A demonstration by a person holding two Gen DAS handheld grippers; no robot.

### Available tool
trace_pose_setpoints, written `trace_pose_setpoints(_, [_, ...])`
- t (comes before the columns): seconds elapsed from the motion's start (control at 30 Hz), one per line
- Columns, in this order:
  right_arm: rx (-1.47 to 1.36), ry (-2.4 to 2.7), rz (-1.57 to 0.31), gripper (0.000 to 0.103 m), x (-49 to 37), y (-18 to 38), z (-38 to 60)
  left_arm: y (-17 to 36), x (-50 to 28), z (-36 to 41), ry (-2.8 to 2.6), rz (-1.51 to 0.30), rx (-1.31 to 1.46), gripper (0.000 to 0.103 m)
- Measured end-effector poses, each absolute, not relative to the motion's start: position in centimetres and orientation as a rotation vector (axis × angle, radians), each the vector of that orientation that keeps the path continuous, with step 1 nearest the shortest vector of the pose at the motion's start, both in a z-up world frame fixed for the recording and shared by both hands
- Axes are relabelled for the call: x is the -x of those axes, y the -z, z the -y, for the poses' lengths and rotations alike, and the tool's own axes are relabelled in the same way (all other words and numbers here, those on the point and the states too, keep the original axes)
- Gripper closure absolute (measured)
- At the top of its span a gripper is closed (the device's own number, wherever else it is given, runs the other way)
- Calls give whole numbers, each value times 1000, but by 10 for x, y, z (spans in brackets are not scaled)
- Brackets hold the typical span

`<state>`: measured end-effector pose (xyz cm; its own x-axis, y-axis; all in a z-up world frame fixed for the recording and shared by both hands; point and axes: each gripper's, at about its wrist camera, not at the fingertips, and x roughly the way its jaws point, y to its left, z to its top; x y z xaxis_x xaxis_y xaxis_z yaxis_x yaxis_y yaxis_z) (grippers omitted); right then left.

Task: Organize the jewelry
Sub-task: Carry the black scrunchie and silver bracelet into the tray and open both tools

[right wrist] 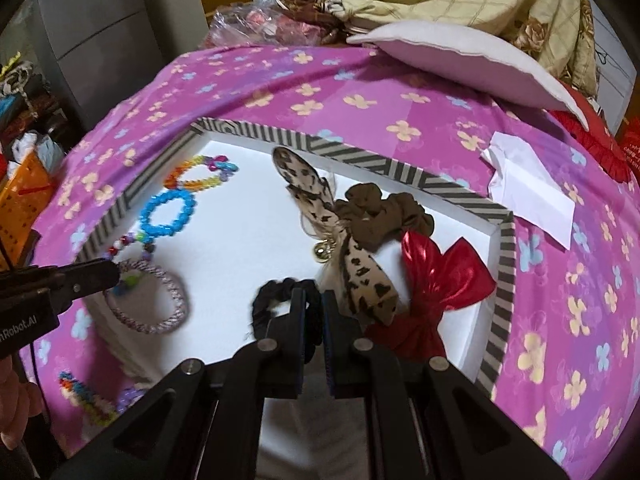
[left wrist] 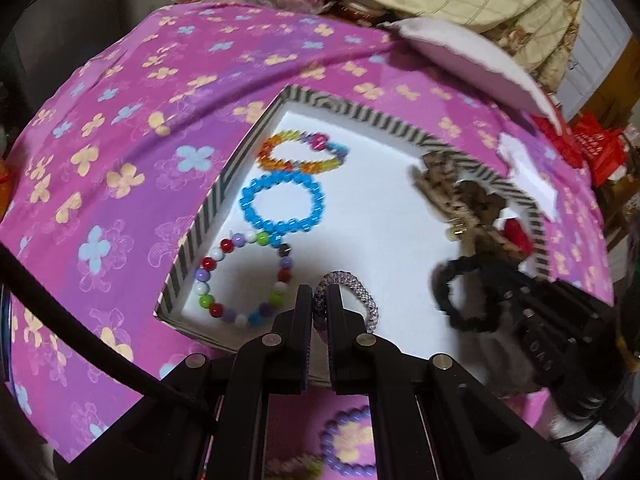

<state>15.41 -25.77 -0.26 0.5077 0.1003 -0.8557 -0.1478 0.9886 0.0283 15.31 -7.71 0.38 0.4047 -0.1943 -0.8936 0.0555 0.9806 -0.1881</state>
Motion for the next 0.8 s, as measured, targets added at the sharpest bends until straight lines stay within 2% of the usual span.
trace_pose_setpoints(0.1, [82,-118,-1042,95,-160,11,259,5,-155,75,142,-1157,120,81])
trace_pose_setpoints(0.2, [76,-90,-1047,90,-163,15,266,10,-156,74,125,-1162,109,81])
trace_pose_setpoints(0.27, [52,-84,-1049,81,-163,15,271,12,-157,72,108,-1163,108,81])
trace_pose_setpoints(0.33, [7,-94,-1040,66,-161,12,276,13,-157,71,98,-1162,110,81])
trace_pose_setpoints(0.4, [-20,-92,-1023,64,-157,7,280,13,-156,71,104,-1156,110,76])
trace_pose_setpoints(0.47, [-28,-86,-1003,64,-152,0,282,11,-154,71,117,-1152,117,66])
trace_pose_setpoints(0.57, [-42,-83,-987,59,-143,-8,285,6,-148,72,121,-1132,112,61])
trace_pose_setpoints(0.8, [-67,-97,-935,53,-110,-28,285,-10,-127,69,103,-1085,71,58])
